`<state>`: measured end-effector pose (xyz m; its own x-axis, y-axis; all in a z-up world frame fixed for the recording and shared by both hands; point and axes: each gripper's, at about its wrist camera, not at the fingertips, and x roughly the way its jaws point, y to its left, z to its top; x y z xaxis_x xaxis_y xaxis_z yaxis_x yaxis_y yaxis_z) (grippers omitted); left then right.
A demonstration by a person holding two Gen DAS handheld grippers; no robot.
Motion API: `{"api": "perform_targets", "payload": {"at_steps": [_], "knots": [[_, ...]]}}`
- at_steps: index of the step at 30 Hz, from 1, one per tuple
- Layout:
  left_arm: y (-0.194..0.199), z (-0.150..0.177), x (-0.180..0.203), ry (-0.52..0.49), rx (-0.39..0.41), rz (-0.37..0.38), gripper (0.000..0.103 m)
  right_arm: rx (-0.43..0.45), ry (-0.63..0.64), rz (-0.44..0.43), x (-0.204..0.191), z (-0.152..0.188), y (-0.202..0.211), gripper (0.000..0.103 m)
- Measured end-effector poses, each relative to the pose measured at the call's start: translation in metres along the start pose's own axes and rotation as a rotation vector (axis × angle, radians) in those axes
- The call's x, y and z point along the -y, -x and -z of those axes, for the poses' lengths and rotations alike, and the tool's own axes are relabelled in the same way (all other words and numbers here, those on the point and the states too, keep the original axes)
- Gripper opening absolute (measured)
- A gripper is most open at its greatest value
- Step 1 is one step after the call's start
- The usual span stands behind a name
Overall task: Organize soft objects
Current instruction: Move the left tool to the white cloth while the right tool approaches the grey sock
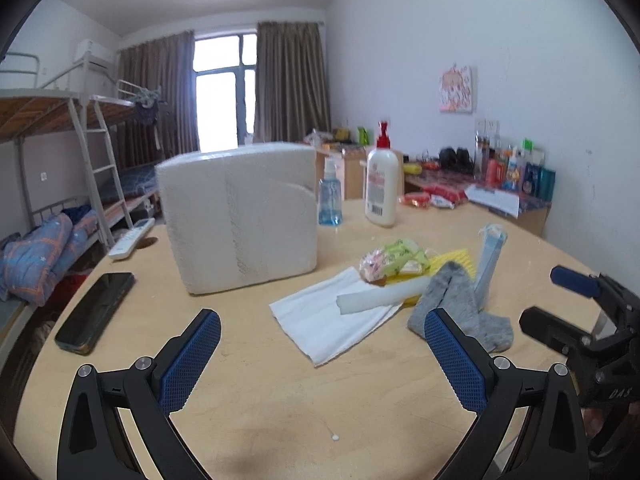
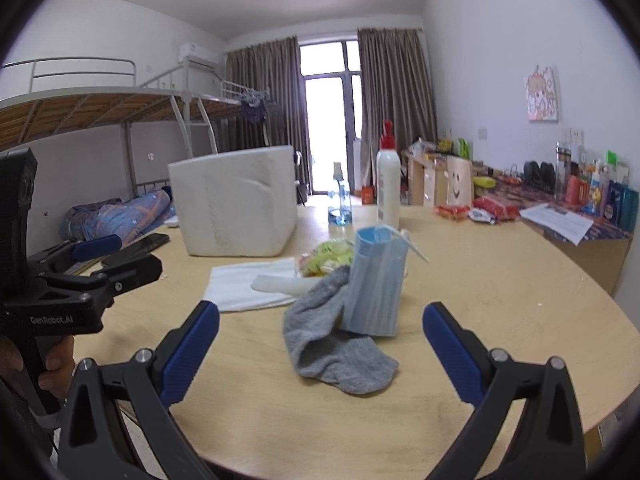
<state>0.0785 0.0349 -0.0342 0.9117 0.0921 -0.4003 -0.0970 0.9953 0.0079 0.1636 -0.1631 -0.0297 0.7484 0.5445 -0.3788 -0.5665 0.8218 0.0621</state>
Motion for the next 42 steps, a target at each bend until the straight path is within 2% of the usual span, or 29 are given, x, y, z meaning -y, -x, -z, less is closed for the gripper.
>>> {"api": "perform_targets", "payload": {"at_steps": [8, 12, 14, 18, 24, 25, 27, 30, 34, 35, 42], "knots": [[-0.041, -0.005, 0.004, -0.045, -0.153, 0.039, 0.102, -0.074, -0.04, 0.021, 0.019, -0.006, -0.02, 0.103], [-0.058, -0.008, 0.006, -0.073, -0.196, 0.029, 0.102, -0.106, -0.032, 0.041, 0.023, -0.009, -0.029, 0.103], [-0.063, -0.011, 0.005, -0.076, -0.219, 0.051, 0.102, -0.123, -0.028, 0.041, 0.024, -0.009, -0.033, 0.103], [-0.079, -0.014, 0.006, -0.083, -0.267, 0.072, 0.099, -0.151, -0.026, 0.0, 0.025, -0.008, -0.038, 0.103], [-0.104, -0.014, 0.0, -0.073, -0.354, 0.139, 0.087, -0.211, -0.012, -0.078, 0.02, -0.004, -0.042, 0.102], [-0.107, -0.014, 0.0, -0.067, -0.371, 0.153, 0.087, -0.218, -0.008, -0.083, 0.019, -0.003, -0.042, 0.099], [-0.114, -0.012, 0.0, -0.063, -0.39, 0.164, 0.083, -0.234, 0.002, -0.098, 0.017, -0.002, -0.045, 0.087], [-0.118, -0.011, 0.001, -0.086, -0.405, 0.16, 0.081, -0.263, 0.03, -0.108, 0.011, 0.0, -0.049, 0.079], [-0.122, -0.008, 0.0, -0.091, -0.426, 0.164, 0.077, -0.278, 0.063, -0.125, 0.003, 0.001, -0.053, 0.078], [-0.123, -0.008, 0.0, -0.092, -0.431, 0.162, 0.074, -0.281, 0.068, -0.129, 0.002, 0.001, -0.053, 0.076], [-0.131, -0.005, -0.004, -0.075, -0.477, 0.156, 0.071, -0.317, 0.084, -0.149, -0.005, 0.003, -0.059, 0.062]]}}
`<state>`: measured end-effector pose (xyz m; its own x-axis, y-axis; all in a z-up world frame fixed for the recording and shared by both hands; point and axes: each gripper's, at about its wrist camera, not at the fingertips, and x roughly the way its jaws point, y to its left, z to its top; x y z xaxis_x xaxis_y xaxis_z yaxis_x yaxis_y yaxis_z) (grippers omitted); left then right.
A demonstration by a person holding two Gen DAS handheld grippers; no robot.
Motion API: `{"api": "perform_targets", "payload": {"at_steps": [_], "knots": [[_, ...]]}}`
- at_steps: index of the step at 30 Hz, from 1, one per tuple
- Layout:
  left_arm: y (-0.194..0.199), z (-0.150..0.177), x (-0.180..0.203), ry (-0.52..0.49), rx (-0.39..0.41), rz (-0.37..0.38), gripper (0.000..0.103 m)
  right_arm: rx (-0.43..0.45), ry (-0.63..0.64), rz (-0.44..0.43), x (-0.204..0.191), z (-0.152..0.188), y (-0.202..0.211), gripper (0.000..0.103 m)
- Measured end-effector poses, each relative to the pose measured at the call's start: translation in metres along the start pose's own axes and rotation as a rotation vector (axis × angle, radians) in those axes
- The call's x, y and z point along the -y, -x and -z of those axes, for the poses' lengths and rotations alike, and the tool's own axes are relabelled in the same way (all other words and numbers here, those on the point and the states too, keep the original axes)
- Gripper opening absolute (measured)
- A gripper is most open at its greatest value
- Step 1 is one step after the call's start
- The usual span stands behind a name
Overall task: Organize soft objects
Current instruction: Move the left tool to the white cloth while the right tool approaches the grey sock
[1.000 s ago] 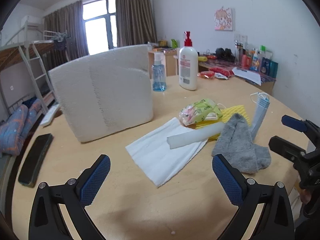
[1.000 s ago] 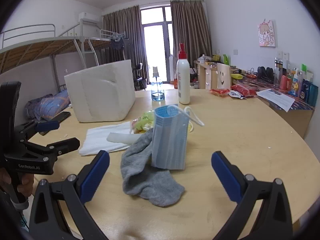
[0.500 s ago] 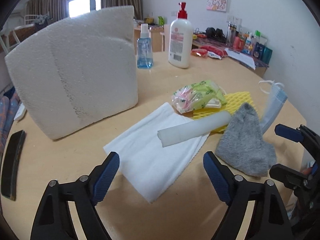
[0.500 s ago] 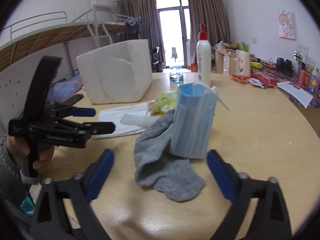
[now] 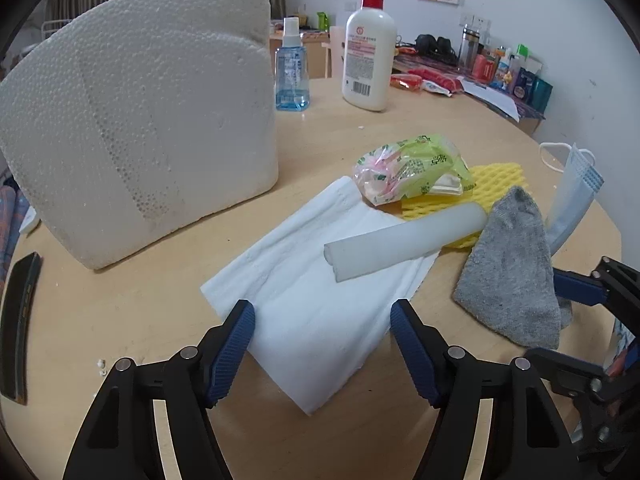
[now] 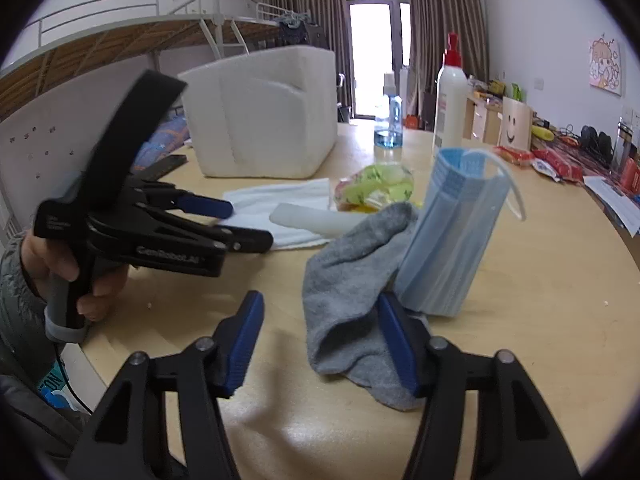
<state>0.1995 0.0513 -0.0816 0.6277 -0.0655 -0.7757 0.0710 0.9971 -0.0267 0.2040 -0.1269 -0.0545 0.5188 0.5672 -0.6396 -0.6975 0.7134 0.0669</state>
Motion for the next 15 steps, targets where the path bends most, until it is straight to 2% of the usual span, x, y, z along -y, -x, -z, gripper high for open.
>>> {"api": "perform_targets", "payload": {"at_steps": [6, 15], "knots": [[0.001, 0.001, 0.002, -0.017, -0.006, -0.012, 0.071, -0.054, -0.013, 0.019, 0.004, -0.001, -0.013, 0.053], [-0.001, 0.0, 0.003, -0.038, -0.01, -0.021, 0.07, -0.077, 0.0, 0.038, 0.004, -0.002, -0.016, 0.053]]}}
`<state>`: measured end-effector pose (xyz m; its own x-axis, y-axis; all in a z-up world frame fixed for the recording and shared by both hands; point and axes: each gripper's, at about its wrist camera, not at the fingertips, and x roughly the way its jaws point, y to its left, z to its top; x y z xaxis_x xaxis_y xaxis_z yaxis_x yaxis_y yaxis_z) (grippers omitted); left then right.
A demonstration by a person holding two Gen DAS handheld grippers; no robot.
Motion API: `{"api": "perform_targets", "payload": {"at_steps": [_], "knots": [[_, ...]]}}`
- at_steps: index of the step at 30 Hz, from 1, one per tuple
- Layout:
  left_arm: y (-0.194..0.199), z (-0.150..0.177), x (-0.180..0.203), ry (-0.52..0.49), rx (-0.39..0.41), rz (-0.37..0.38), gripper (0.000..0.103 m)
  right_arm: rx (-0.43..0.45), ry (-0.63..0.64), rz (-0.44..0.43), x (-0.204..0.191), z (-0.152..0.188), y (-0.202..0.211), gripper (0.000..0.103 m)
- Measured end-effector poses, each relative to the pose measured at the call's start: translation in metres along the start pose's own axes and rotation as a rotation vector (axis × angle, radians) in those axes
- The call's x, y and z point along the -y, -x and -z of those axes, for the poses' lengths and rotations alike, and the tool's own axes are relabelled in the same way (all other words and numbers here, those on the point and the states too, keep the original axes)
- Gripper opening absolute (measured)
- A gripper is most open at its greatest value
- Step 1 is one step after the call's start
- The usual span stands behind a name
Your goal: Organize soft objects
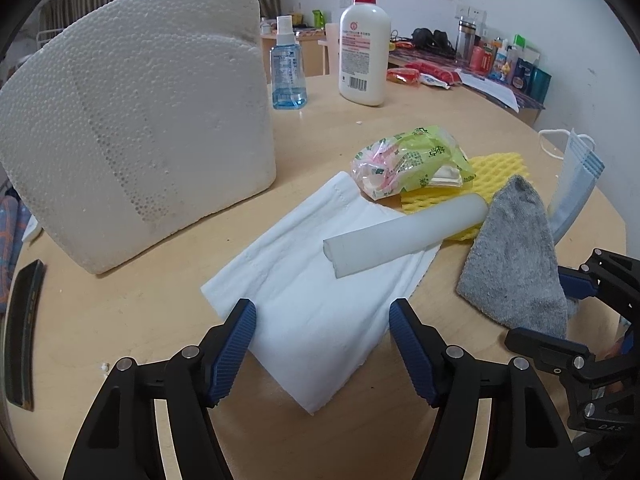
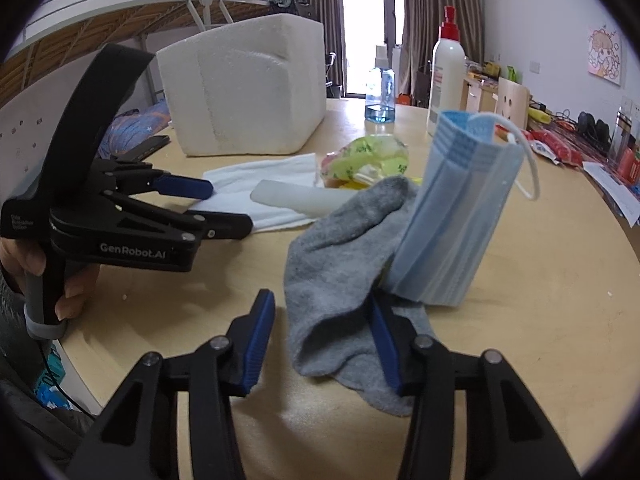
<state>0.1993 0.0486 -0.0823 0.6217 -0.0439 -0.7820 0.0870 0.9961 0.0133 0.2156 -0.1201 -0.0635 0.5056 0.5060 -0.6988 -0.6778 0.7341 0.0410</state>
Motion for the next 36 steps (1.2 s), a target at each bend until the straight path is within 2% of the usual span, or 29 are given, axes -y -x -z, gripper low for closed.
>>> {"api": "perform_targets", "payload": {"at_steps": [6, 8, 9, 11, 12, 14, 17, 19, 24, 33, 36], "knots": [[0.001, 0.0, 0.002, -0.01, 0.006, 0.006, 0.056, -0.008, -0.011, 0.001, -0.001, -0.001, -0.001, 0.053], [0.002, 0.001, 0.002, -0.01, 0.009, 0.007, 0.042, -0.015, -0.016, 0.005, -0.001, -0.002, -0.001, 0.053], [0.002, 0.001, 0.001, -0.009, 0.011, 0.006, 0.04, -0.021, -0.005, 0.013, -0.003, -0.002, -0.001, 0.052], [0.003, 0.001, 0.001, -0.01, 0.015, 0.005, 0.026, -0.025, 0.01, 0.035, -0.005, -0.001, -0.001, 0.044], [0.004, 0.001, 0.002, -0.012, 0.015, 0.004, 0.022, -0.025, 0.019, 0.034, -0.007, -0.001, 0.0, 0.042], [0.004, 0.001, 0.003, -0.021, 0.017, 0.006, 0.02, -0.018, 0.009, 0.007, -0.007, 0.0, 0.003, 0.034], [0.004, 0.001, 0.004, -0.03, 0.017, 0.009, 0.015, 0.013, -0.001, -0.019, -0.006, -0.001, 0.005, 0.012], [0.004, 0.001, 0.002, -0.017, 0.016, 0.029, 0.01, 0.031, -0.003, -0.046, -0.006, -0.001, 0.006, 0.008], [0.01, 0.0, -0.002, 0.017, 0.047, 0.066, 0.009, 0.055, -0.027, -0.095, -0.004, -0.003, 0.012, 0.008], [0.057, -0.005, 0.001, 0.026, 0.221, 0.049, 0.009, 0.158, -0.071, -0.156, 0.004, -0.019, 0.043, 0.008], [0.065, -0.009, 0.003, 0.019, 0.242, 0.054, 0.009, 0.188, -0.082, -0.165, 0.006, -0.026, 0.049, 0.008]]}}
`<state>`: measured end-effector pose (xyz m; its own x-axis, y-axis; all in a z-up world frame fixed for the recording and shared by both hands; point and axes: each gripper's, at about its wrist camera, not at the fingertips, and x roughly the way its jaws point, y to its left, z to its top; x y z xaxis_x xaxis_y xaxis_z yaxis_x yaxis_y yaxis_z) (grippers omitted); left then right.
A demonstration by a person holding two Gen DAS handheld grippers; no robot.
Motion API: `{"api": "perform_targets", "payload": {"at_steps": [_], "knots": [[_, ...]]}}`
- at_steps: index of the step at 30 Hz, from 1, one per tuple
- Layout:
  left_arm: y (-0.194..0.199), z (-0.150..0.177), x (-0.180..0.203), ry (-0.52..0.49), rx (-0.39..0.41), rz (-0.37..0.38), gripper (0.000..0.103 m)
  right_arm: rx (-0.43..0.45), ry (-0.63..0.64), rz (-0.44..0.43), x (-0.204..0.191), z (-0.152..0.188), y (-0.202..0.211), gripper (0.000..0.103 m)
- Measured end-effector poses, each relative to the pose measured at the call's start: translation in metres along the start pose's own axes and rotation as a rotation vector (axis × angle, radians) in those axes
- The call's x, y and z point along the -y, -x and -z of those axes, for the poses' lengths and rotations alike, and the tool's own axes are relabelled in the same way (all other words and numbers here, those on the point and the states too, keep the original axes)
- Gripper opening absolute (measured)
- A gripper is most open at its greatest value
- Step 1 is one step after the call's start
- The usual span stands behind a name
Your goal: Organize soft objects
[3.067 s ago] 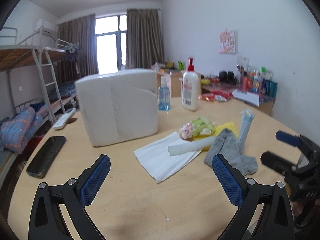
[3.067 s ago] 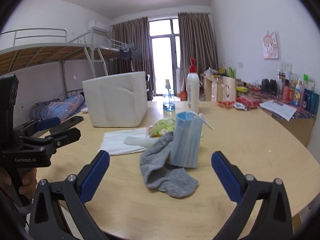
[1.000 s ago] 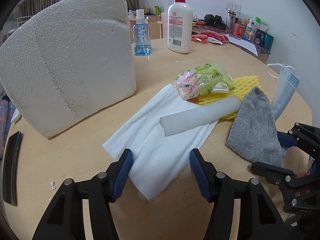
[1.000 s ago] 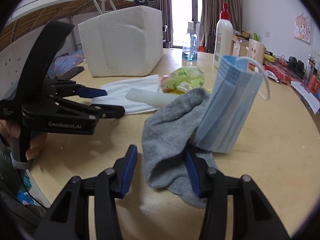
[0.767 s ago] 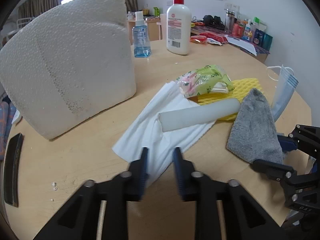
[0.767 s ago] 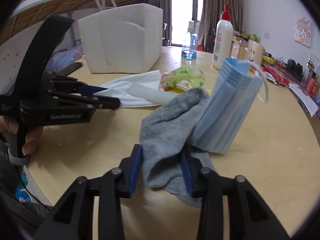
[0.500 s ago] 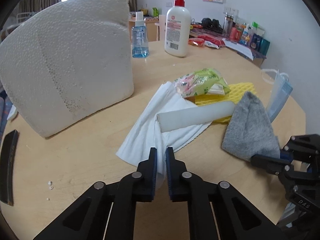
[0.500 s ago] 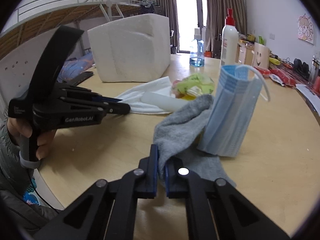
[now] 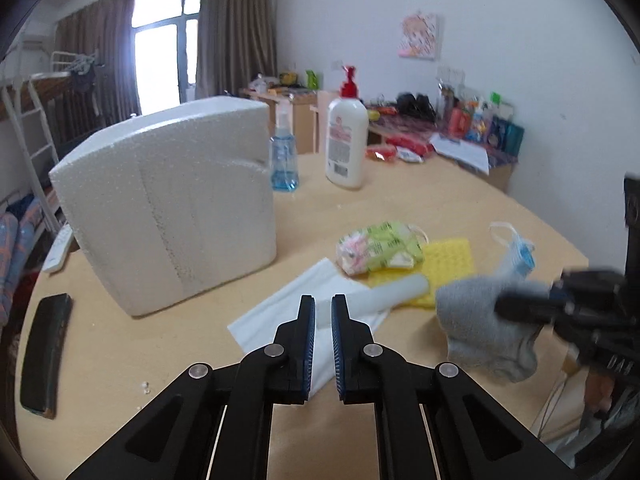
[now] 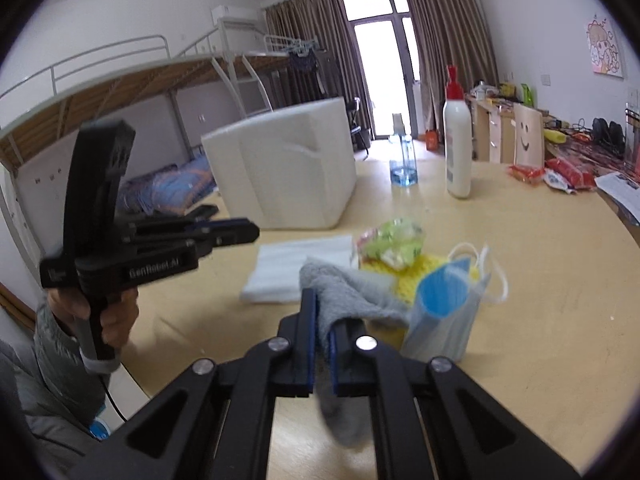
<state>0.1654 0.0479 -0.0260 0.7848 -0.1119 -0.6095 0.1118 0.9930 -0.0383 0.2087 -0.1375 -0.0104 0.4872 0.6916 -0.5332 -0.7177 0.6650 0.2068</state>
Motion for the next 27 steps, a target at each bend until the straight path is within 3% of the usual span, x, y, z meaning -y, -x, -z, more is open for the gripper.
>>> {"api": "perform_targets", "payload": {"at_steps": [10, 12, 14, 16, 20, 27], "knots": [[-0.01, 0.02, -0.005, -0.043, -0.071, 0.023, 0.008, 0.08, -0.024, -0.017, 0.003, -0.013, 0.022, 0.008], [-0.012, 0.023, -0.004, -0.075, -0.087, 0.032, 0.012, 0.093, -0.028, -0.024, 0.004, -0.014, 0.025, 0.008], [-0.018, 0.023, -0.005, -0.093, -0.103, 0.034, 0.042, 0.095, -0.029, -0.026, 0.004, -0.012, 0.025, 0.008], [-0.027, 0.023, -0.009, -0.101, -0.142, 0.054, 0.057, 0.088, -0.032, -0.034, 0.004, -0.01, 0.022, 0.008], [-0.041, 0.022, -0.013, -0.133, -0.172, 0.025, 0.057, 0.078, -0.041, -0.042, 0.005, -0.004, 0.022, 0.008], [-0.063, 0.017, -0.02, -0.166, -0.245, 0.06, 0.054, 0.072, -0.055, -0.053, 0.006, 0.0, 0.025, 0.008]]}}
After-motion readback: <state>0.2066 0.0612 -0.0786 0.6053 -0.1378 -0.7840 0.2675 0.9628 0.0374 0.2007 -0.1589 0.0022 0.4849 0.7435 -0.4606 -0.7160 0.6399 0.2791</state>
